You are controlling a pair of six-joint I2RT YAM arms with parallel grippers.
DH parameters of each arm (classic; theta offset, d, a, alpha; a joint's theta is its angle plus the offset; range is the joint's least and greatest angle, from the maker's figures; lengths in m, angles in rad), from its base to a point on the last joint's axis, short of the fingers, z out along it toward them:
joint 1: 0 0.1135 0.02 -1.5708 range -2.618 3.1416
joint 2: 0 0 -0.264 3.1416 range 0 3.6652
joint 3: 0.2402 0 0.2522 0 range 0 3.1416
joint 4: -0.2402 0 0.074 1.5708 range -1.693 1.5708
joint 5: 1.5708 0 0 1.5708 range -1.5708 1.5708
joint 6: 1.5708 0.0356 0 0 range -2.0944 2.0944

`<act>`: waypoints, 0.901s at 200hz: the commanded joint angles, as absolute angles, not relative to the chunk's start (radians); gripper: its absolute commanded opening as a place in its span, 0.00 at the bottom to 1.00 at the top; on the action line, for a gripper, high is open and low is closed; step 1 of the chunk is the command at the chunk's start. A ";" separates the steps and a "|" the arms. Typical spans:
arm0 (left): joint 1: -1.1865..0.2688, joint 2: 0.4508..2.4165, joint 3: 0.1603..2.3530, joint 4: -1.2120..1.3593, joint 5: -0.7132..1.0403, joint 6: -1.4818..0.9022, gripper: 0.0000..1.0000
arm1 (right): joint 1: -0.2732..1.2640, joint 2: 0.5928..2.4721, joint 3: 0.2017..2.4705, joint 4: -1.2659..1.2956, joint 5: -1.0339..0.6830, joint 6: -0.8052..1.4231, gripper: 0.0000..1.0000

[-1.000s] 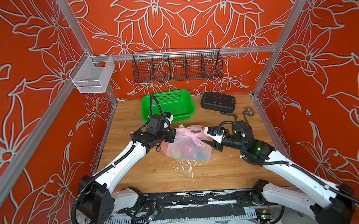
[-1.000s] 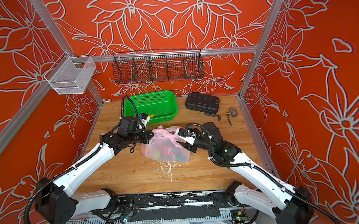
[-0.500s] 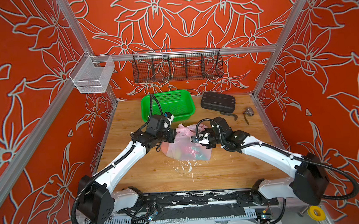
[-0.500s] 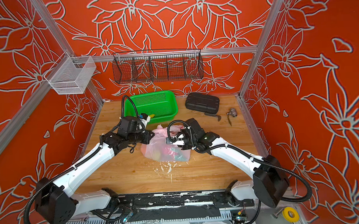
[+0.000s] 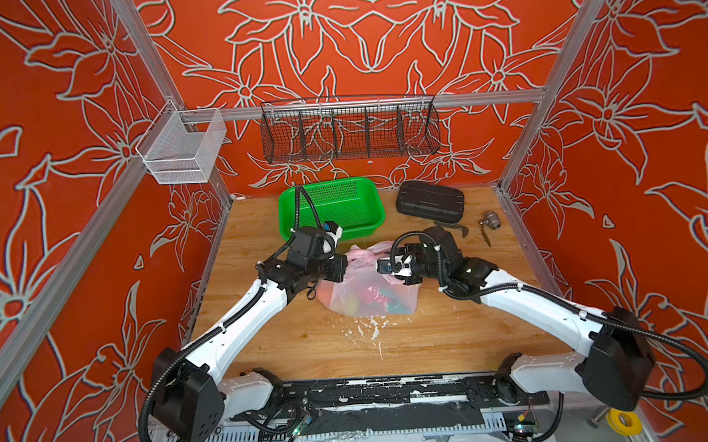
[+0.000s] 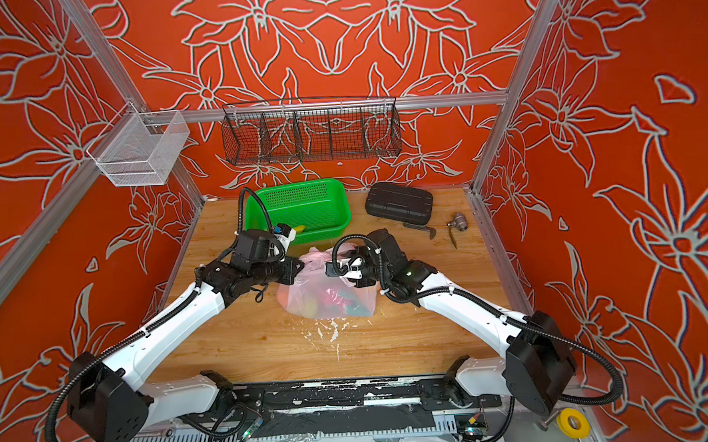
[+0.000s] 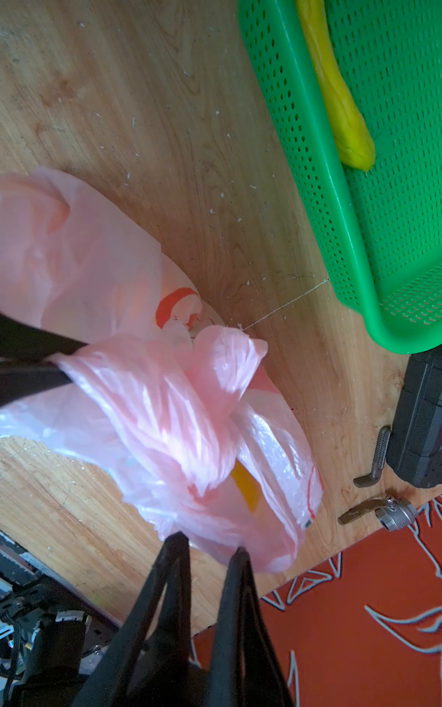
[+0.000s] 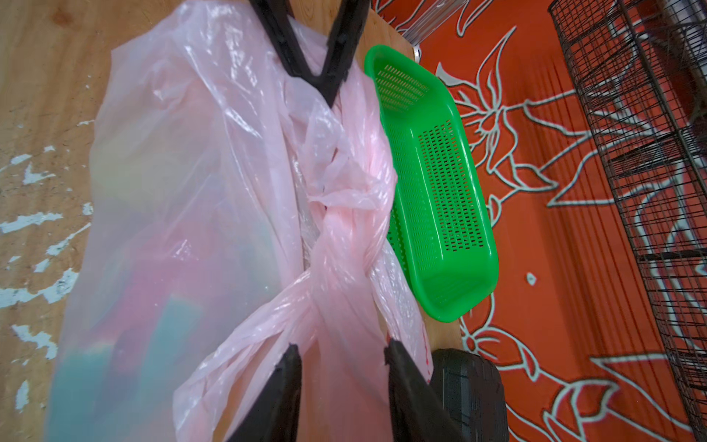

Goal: Untie the knot of the plastic bag and take out the fruit

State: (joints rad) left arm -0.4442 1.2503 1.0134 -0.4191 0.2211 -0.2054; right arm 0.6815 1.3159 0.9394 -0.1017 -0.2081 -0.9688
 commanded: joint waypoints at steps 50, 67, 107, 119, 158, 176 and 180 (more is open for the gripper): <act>-0.440 1.226 1.018 -0.432 0.211 -0.189 0.00 | 0.689 1.387 0.963 -0.063 -0.207 -0.957 0.30; -0.440 1.225 1.018 -0.433 0.210 -0.189 0.00 | 0.689 1.366 0.951 -0.037 -0.193 -0.958 0.39; -0.440 1.224 1.026 -0.430 0.219 -0.188 0.00 | 0.686 1.394 0.958 0.014 -0.098 -0.993 0.48; -0.440 1.220 1.028 -0.433 0.217 -0.189 0.00 | 0.686 1.415 0.973 0.000 -0.105 -0.997 0.48; -0.440 1.212 1.020 -0.436 0.204 -0.187 0.00 | 0.686 1.454 0.990 -0.009 -0.160 -0.975 0.30; -0.440 1.211 1.019 -0.441 0.197 -0.183 0.00 | 0.686 1.447 0.984 0.002 -0.157 -0.963 0.19; -0.441 1.212 1.019 -0.442 0.194 -0.183 0.00 | 0.686 1.444 0.983 0.004 -0.154 -0.963 0.16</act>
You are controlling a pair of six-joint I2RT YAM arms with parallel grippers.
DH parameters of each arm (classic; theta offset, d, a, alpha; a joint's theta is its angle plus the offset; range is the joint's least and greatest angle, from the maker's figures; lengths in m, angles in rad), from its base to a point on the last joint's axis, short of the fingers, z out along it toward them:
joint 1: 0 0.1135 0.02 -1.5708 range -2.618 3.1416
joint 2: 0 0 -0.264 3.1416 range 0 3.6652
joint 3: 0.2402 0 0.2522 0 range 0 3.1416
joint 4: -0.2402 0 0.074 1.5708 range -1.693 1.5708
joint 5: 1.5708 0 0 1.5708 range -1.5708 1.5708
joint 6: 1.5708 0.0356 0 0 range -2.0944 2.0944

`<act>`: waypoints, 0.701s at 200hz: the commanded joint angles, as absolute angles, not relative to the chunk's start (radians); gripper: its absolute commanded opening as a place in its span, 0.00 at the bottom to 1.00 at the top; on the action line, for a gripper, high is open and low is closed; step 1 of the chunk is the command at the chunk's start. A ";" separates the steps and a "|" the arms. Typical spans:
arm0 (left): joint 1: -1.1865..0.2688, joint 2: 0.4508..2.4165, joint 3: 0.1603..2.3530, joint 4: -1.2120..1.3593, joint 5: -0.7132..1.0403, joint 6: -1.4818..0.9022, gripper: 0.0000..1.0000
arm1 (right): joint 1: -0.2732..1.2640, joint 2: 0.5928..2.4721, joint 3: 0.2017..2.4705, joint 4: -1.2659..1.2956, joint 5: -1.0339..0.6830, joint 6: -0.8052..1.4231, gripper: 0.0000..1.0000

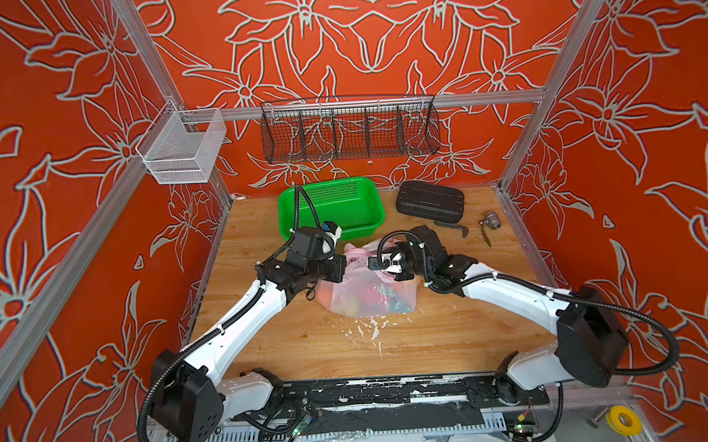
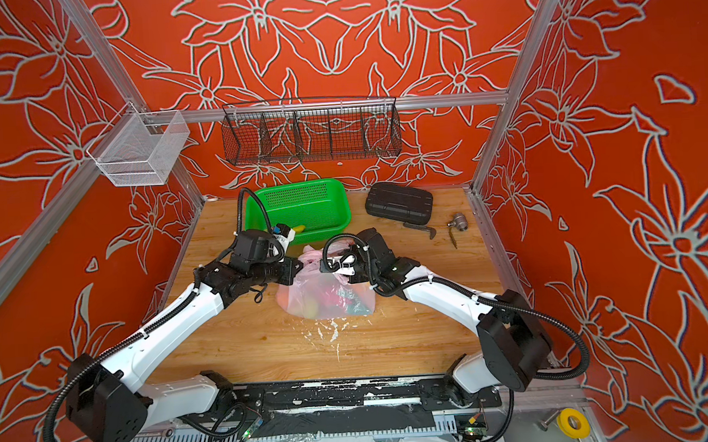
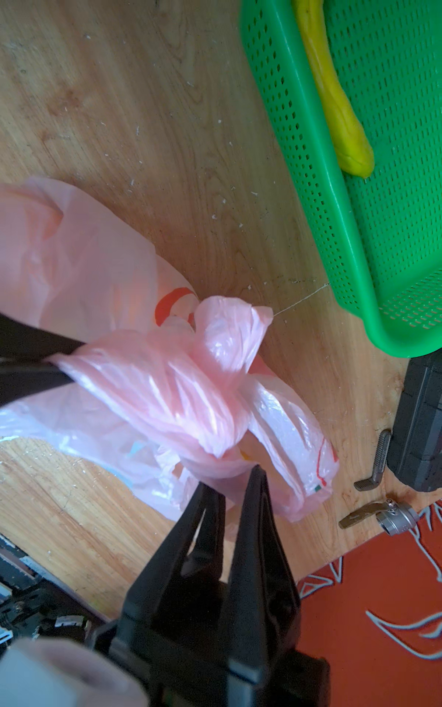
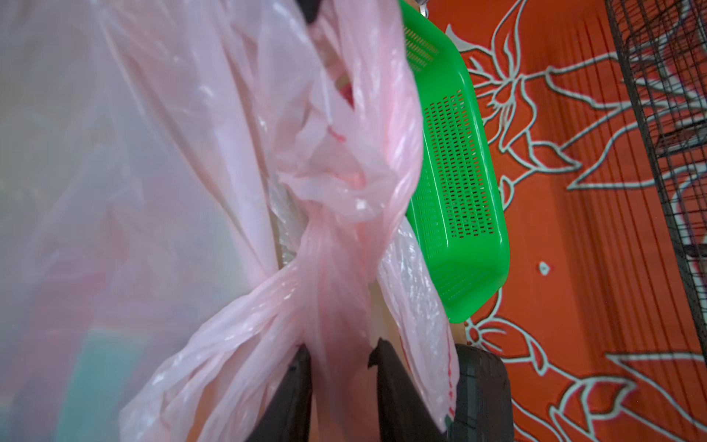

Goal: Untie the knot of the plastic bag and take out the fruit

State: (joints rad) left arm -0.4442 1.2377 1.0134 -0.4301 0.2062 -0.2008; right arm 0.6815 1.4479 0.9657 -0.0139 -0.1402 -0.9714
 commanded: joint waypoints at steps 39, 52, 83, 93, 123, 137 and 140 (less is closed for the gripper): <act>-0.439 1.190 0.999 -0.446 0.147 -0.200 0.00 | 0.685 1.399 0.968 0.024 -0.108 -0.946 0.01; -0.438 1.174 0.984 -0.448 0.124 -0.210 0.00 | 0.683 1.378 0.950 0.047 -0.108 -0.920 0.00; -0.432 1.134 0.943 -0.485 -0.022 -0.282 0.00 | 0.652 1.319 0.899 0.121 -0.070 -0.788 0.00; -0.420 1.125 0.934 -0.509 -0.053 -0.307 0.00 | 0.631 1.296 0.875 0.152 -0.038 -0.736 0.00; -0.394 1.084 0.893 -0.528 -0.051 -0.345 0.01 | 0.550 1.212 0.792 0.234 -0.008 -0.568 0.00; -0.393 1.064 0.890 -0.523 -0.024 -0.349 0.05 | 0.526 1.180 0.763 0.247 -0.025 -0.517 0.00; -0.393 1.060 0.891 -0.522 -0.015 -0.348 0.06 | 0.524 1.170 0.755 0.247 -0.038 -0.513 0.00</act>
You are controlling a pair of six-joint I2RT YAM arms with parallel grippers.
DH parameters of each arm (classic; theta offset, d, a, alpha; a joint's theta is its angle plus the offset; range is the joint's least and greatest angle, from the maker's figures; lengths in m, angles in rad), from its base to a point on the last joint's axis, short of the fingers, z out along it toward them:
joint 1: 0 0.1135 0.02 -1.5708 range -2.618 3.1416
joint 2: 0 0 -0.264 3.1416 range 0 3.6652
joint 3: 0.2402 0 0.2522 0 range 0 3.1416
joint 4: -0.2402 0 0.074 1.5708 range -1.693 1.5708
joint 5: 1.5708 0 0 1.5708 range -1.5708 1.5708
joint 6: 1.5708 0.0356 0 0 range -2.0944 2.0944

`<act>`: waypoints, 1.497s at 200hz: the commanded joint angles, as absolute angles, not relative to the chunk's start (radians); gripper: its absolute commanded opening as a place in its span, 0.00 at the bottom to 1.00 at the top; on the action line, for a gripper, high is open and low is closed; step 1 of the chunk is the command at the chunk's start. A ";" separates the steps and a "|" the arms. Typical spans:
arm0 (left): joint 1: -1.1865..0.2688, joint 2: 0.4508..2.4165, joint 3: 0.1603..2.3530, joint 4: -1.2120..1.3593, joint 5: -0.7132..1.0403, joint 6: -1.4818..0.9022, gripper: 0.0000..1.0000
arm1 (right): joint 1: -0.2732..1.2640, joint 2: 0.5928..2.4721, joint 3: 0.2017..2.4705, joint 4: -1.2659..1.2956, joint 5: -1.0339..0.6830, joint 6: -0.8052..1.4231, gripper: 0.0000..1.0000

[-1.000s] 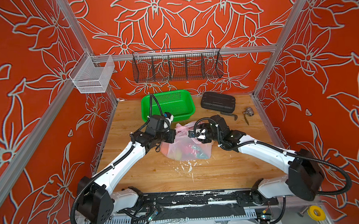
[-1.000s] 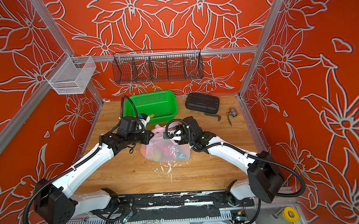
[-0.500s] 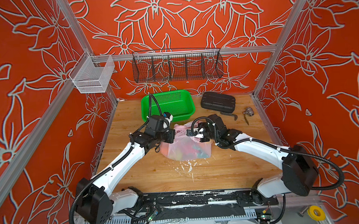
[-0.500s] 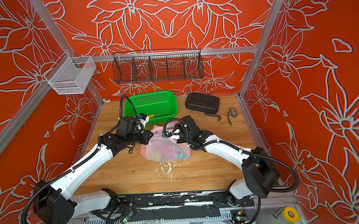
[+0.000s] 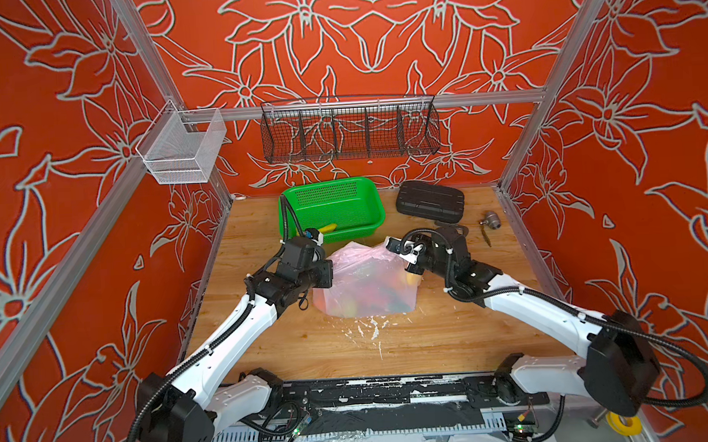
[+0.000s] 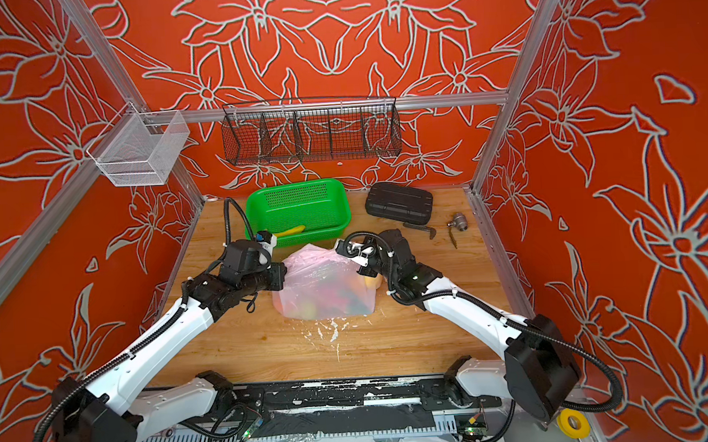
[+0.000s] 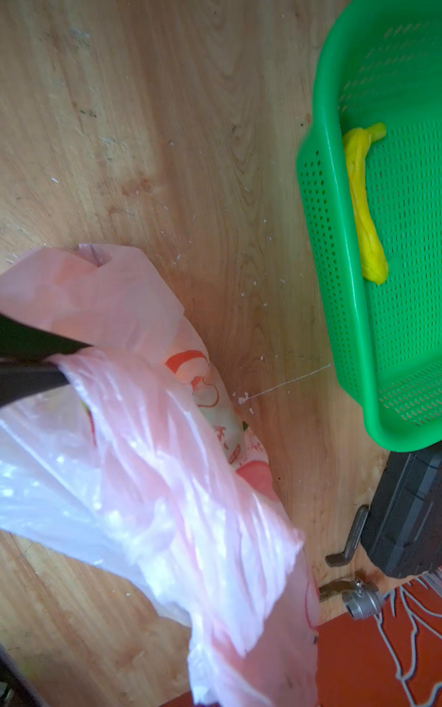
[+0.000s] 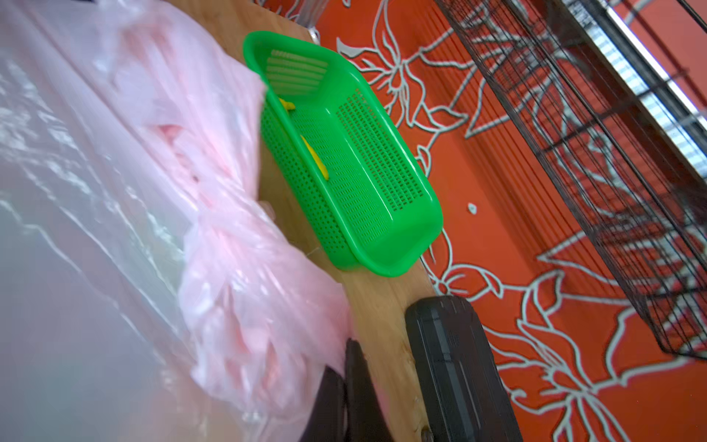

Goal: Untie the knot of the plastic bag and take out the fruit

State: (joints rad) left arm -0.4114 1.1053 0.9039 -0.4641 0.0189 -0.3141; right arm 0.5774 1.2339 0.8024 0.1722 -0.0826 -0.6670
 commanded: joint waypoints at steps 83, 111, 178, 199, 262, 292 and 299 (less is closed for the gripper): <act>-0.394 1.090 1.102 -0.420 0.368 -0.157 0.60 | 0.522 1.084 0.716 0.197 -0.308 -0.520 0.00; -0.399 1.183 1.179 -0.454 0.382 -0.080 0.61 | 0.523 1.081 0.718 0.189 -0.334 -0.513 0.00; -0.434 1.369 1.225 -0.460 0.345 0.004 0.66 | 0.523 1.082 0.737 0.159 -0.383 -0.502 0.00; -0.437 1.405 1.227 -0.471 0.335 0.014 0.67 | 0.522 1.078 0.737 0.150 -0.383 -0.500 0.00; -0.437 1.385 1.189 -0.428 0.254 -0.046 0.19 | 0.523 1.078 0.723 0.175 -0.299 -0.440 0.00; -0.414 1.308 1.144 -0.377 0.133 -0.165 0.00 | 0.500 1.043 0.660 0.261 -0.144 -0.314 0.00; -0.402 1.297 1.141 -0.386 0.095 -0.206 0.00 | 0.483 1.032 0.643 0.272 -0.111 -0.265 0.00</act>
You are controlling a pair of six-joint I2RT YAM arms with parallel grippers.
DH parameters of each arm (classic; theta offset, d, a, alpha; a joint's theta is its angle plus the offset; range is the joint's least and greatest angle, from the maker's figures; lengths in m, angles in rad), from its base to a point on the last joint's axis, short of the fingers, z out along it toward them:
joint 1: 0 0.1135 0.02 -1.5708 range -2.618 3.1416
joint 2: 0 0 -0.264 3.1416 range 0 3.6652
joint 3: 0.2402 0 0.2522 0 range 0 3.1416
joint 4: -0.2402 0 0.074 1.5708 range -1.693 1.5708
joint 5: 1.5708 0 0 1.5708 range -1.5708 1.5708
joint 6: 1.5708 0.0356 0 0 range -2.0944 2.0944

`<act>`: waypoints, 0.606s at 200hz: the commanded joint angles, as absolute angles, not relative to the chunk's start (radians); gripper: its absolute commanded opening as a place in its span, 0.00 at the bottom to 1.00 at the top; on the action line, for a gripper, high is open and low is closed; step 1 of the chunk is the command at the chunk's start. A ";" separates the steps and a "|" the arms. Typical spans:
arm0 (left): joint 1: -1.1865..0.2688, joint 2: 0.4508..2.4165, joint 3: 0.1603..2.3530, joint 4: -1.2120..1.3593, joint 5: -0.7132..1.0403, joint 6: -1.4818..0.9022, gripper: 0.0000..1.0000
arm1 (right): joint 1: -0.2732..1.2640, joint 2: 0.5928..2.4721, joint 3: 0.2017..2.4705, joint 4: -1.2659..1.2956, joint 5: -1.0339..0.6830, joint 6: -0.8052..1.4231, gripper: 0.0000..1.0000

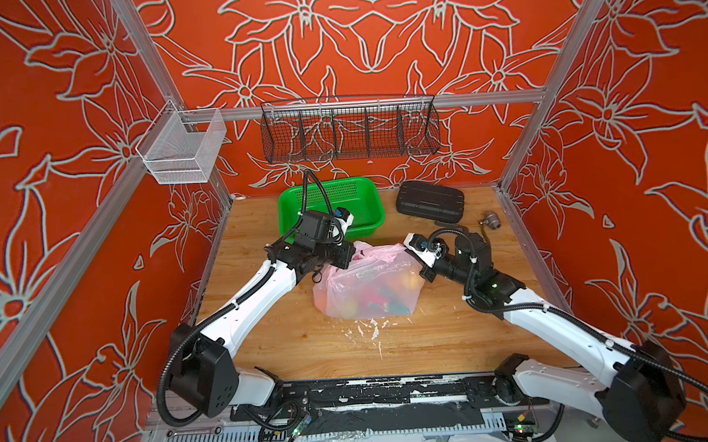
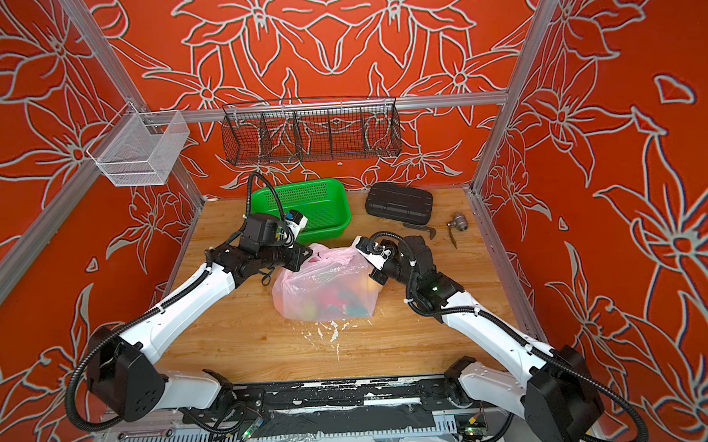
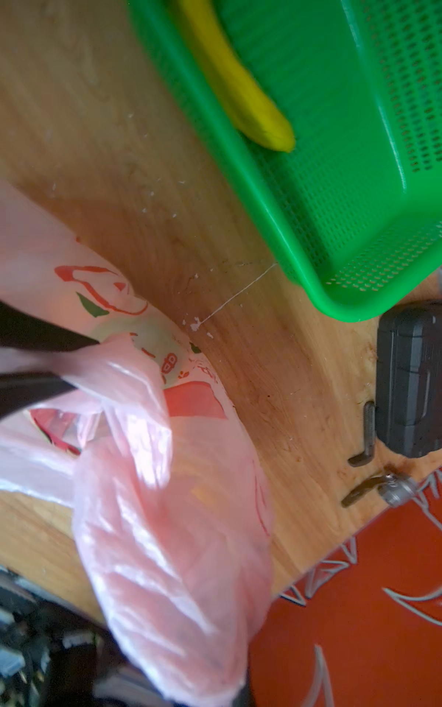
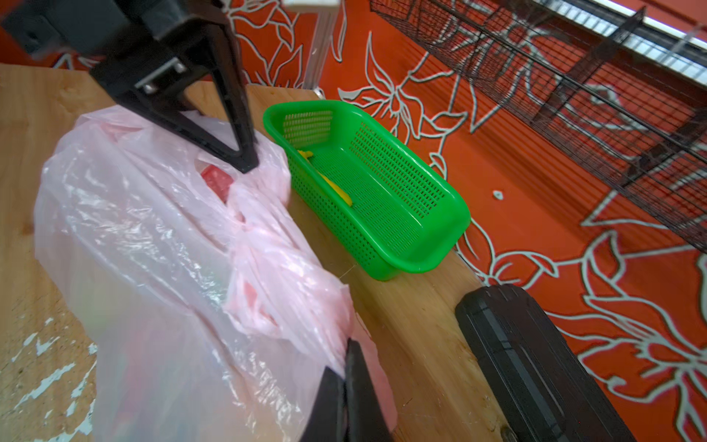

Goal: Untie the knot of the plastic bag and take out the fruit

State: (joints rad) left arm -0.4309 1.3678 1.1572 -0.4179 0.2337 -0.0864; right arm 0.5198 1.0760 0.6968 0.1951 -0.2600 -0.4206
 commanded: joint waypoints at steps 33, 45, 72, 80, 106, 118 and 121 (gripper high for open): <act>-0.339 1.249 1.127 -0.419 0.095 -0.323 0.00 | 0.439 0.973 0.544 0.311 -0.104 -0.113 0.08; -0.336 1.233 1.118 -0.406 0.137 -0.329 0.00 | 0.439 0.952 0.522 0.305 -0.236 -0.118 0.26; -0.336 1.203 1.103 -0.374 0.234 -0.363 0.22 | 0.440 0.888 0.586 0.169 -0.352 -0.060 0.49; -0.336 1.191 1.100 -0.369 0.240 -0.377 0.31 | 0.441 0.873 0.617 0.128 -0.344 -0.034 0.54; -0.336 1.134 1.095 -0.377 0.214 -0.442 0.49 | 0.443 0.868 0.750 0.023 -0.437 -0.001 0.61; -0.337 1.104 1.097 -0.393 0.190 -0.488 0.53 | 0.443 0.894 0.834 -0.033 -0.506 0.003 0.63; -0.337 1.096 1.098 -0.397 0.187 -0.502 0.54 | 0.443 0.903 0.854 -0.043 -0.522 0.005 0.63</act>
State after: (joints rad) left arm -0.3386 1.1660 1.0908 -0.3988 0.2054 -0.4004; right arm 0.4408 0.8825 0.7147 0.0658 -0.3622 -0.0547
